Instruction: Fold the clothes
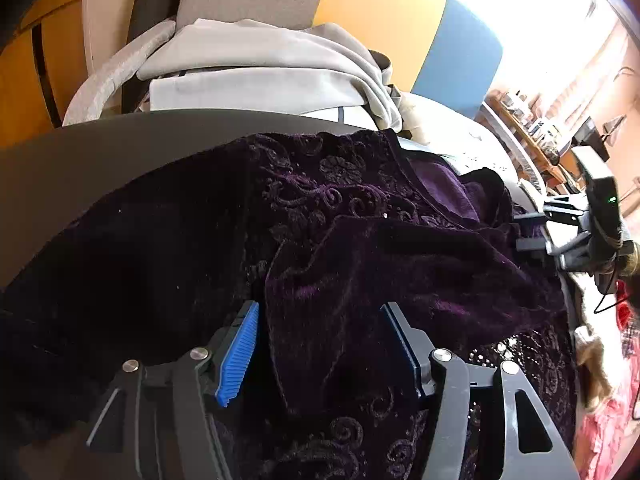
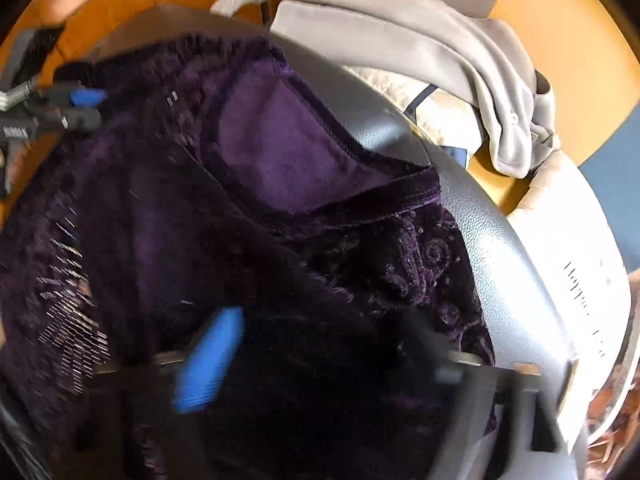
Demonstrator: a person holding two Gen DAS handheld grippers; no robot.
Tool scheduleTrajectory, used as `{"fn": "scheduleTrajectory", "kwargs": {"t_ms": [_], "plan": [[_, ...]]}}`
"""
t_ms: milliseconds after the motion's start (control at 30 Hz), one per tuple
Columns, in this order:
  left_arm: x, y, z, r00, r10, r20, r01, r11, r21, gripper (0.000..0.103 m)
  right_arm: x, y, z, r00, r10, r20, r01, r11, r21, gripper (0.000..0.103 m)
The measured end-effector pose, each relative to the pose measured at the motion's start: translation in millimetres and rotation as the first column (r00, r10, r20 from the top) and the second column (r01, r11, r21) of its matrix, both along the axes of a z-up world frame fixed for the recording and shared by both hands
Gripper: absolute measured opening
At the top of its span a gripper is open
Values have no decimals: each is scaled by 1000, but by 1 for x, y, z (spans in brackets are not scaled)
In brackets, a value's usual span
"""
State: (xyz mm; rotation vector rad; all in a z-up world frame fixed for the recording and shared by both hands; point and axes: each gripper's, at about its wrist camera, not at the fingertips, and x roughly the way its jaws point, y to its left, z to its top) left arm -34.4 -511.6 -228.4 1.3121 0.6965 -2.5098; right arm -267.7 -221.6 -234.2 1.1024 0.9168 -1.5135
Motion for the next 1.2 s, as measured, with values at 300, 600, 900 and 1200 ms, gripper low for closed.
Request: {"fn": "scheduleTrajectory", "kwargs": {"t_ms": [300, 600, 900, 1200], "plan": [[7, 0, 14, 999, -21, -28, 20, 1000, -13, 63, 26, 17, 28, 987, -14, -162, 10, 1000, -27, 6], [-16, -9, 23, 999, -37, -21, 36, 999, -37, 62, -2, 57, 20, 920, -281, -272, 262, 959, -103, 2], [-57, 22, 16, 967, -226, 122, 247, 946, -209, 4, -2, 95, 30, 943, -332, 5, 321, 908, -270, 29], [-58, 23, 43, 995, 9, 100, 41, 876, -481, 25, -2, 62, -5, 906, -325, -272, 285, 942, -177, 29]]}}
